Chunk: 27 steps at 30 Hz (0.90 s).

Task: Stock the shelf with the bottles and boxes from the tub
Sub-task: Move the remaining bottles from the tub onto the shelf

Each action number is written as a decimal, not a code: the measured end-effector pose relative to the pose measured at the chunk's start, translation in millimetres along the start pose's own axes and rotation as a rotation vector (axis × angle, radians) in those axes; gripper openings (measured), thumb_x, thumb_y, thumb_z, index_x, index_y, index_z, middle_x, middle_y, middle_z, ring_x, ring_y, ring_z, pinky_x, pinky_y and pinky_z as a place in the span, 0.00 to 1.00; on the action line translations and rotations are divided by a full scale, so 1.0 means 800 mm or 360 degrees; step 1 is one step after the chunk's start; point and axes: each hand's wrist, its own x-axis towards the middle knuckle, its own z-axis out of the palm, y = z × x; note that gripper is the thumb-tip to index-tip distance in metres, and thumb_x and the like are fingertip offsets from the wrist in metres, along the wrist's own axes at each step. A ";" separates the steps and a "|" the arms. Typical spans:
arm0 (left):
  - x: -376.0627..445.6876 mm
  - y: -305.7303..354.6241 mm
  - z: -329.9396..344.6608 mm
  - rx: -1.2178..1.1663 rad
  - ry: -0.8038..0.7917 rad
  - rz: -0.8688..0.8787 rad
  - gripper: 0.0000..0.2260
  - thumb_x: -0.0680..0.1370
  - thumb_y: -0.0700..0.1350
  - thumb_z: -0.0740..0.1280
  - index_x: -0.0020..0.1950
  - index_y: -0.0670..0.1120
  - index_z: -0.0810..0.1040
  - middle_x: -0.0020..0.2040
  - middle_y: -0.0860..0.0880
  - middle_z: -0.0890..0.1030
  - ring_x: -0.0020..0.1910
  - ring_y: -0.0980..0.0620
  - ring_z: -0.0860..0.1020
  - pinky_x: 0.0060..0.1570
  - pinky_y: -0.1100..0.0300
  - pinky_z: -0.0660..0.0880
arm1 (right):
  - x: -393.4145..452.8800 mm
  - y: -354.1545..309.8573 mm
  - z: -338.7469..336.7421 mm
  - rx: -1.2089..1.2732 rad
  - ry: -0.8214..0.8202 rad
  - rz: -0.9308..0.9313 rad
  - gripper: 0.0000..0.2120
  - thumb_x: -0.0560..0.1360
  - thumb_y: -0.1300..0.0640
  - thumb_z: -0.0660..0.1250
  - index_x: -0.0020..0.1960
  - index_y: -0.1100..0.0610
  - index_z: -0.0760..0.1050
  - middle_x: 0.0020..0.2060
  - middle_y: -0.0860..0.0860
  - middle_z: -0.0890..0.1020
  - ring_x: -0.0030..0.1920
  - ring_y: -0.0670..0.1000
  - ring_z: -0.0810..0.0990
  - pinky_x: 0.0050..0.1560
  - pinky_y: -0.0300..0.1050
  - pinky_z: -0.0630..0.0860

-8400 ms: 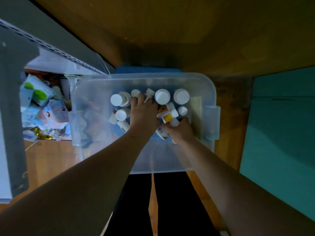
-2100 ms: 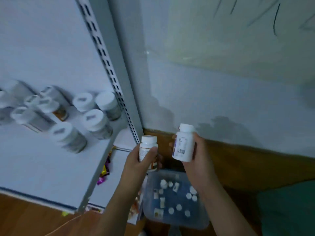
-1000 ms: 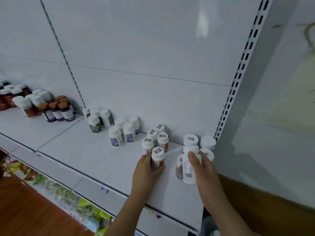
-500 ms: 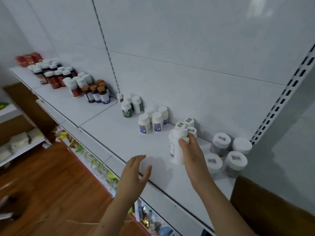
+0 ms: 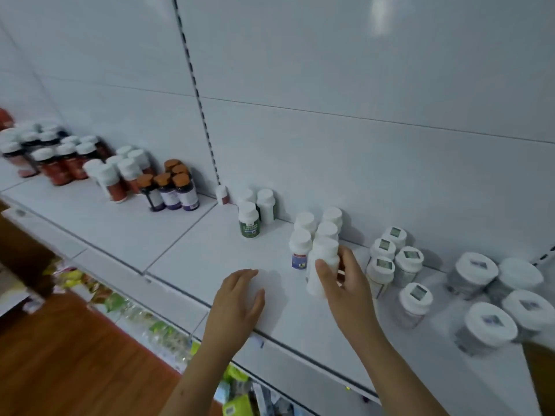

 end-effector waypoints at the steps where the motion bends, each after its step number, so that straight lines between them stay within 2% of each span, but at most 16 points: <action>1: 0.015 -0.016 -0.001 0.0045 -0.0028 0.0048 0.19 0.79 0.55 0.60 0.67 0.49 0.74 0.65 0.53 0.75 0.64 0.53 0.72 0.63 0.56 0.71 | 0.000 0.005 0.015 -0.0066 0.0061 -0.0012 0.13 0.74 0.42 0.67 0.57 0.39 0.72 0.49 0.37 0.81 0.50 0.41 0.80 0.45 0.32 0.75; 3: 0.035 -0.043 0.001 0.0218 -0.0098 0.0174 0.23 0.77 0.57 0.58 0.67 0.47 0.75 0.65 0.50 0.75 0.63 0.49 0.73 0.61 0.53 0.73 | -0.003 0.017 0.040 -0.0212 0.0180 0.0017 0.16 0.76 0.46 0.70 0.61 0.38 0.71 0.53 0.36 0.79 0.54 0.40 0.78 0.51 0.34 0.76; 5: 0.045 -0.053 0.001 0.0324 -0.0125 0.0267 0.23 0.76 0.58 0.57 0.67 0.49 0.75 0.65 0.50 0.74 0.64 0.48 0.73 0.58 0.53 0.72 | -0.010 0.028 0.055 -0.0389 0.0350 0.0059 0.21 0.75 0.45 0.70 0.66 0.43 0.70 0.57 0.38 0.78 0.55 0.41 0.77 0.54 0.41 0.76; 8: 0.065 -0.059 -0.003 0.0338 -0.0128 0.0334 0.23 0.75 0.60 0.58 0.65 0.51 0.75 0.63 0.50 0.74 0.62 0.47 0.72 0.56 0.52 0.72 | -0.016 0.027 0.069 -0.0569 0.0697 0.0011 0.24 0.73 0.39 0.67 0.66 0.47 0.71 0.55 0.39 0.76 0.53 0.44 0.76 0.51 0.43 0.76; 10: 0.075 -0.061 -0.004 0.0333 -0.0137 0.0339 0.22 0.75 0.60 0.58 0.63 0.52 0.75 0.61 0.50 0.74 0.61 0.47 0.72 0.55 0.51 0.71 | -0.016 0.027 0.072 -0.0657 0.0809 -0.0003 0.24 0.73 0.40 0.67 0.65 0.48 0.71 0.54 0.39 0.75 0.52 0.47 0.76 0.49 0.43 0.74; 12: 0.077 -0.061 -0.003 0.0332 -0.0128 0.0346 0.21 0.75 0.60 0.58 0.62 0.52 0.76 0.59 0.50 0.74 0.60 0.47 0.72 0.55 0.51 0.71 | -0.013 0.040 0.071 -0.0736 0.0739 0.0082 0.22 0.74 0.45 0.69 0.66 0.49 0.71 0.54 0.41 0.76 0.52 0.49 0.76 0.50 0.43 0.74; 15: 0.075 -0.063 -0.002 0.0326 -0.0103 0.0384 0.21 0.75 0.60 0.58 0.62 0.51 0.76 0.59 0.49 0.74 0.59 0.47 0.72 0.54 0.51 0.71 | -0.011 0.068 0.070 -0.1001 0.0436 0.0181 0.26 0.73 0.48 0.71 0.69 0.49 0.69 0.54 0.44 0.78 0.56 0.49 0.76 0.52 0.43 0.74; 18: 0.075 -0.062 -0.005 0.0327 -0.0156 0.0365 0.21 0.75 0.59 0.57 0.62 0.51 0.77 0.59 0.49 0.74 0.59 0.46 0.72 0.55 0.49 0.72 | -0.015 0.076 0.075 -0.1147 0.0416 0.0193 0.33 0.73 0.49 0.72 0.74 0.51 0.64 0.55 0.44 0.78 0.58 0.47 0.72 0.57 0.43 0.73; 22: 0.069 -0.059 -0.013 0.0216 -0.0203 0.0419 0.17 0.75 0.54 0.60 0.60 0.50 0.77 0.57 0.50 0.75 0.57 0.47 0.74 0.53 0.50 0.72 | -0.033 0.072 0.069 -0.1104 0.0417 0.0291 0.37 0.76 0.46 0.70 0.78 0.55 0.58 0.68 0.48 0.71 0.69 0.50 0.66 0.68 0.40 0.63; 24: 0.062 -0.048 -0.019 -0.0124 -0.0229 0.0399 0.11 0.78 0.46 0.65 0.60 0.51 0.77 0.54 0.54 0.75 0.53 0.53 0.76 0.50 0.55 0.74 | -0.052 0.064 0.059 -0.1062 0.0476 0.0269 0.33 0.77 0.47 0.68 0.77 0.54 0.61 0.69 0.48 0.71 0.69 0.47 0.66 0.67 0.37 0.61; 25: 0.056 -0.038 -0.022 -0.0302 -0.0269 0.0387 0.11 0.78 0.43 0.65 0.60 0.52 0.76 0.52 0.57 0.75 0.50 0.58 0.76 0.48 0.59 0.75 | -0.062 0.058 0.052 -0.1023 0.0542 0.0258 0.29 0.77 0.48 0.68 0.75 0.52 0.64 0.67 0.47 0.73 0.66 0.45 0.68 0.66 0.36 0.63; 27: 0.038 -0.010 -0.025 -0.0472 -0.0373 0.0501 0.11 0.79 0.42 0.64 0.59 0.55 0.75 0.49 0.60 0.74 0.48 0.60 0.76 0.43 0.69 0.73 | -0.082 0.044 0.032 -0.0946 0.0693 0.0234 0.22 0.78 0.48 0.67 0.70 0.49 0.69 0.59 0.43 0.77 0.60 0.42 0.73 0.61 0.40 0.70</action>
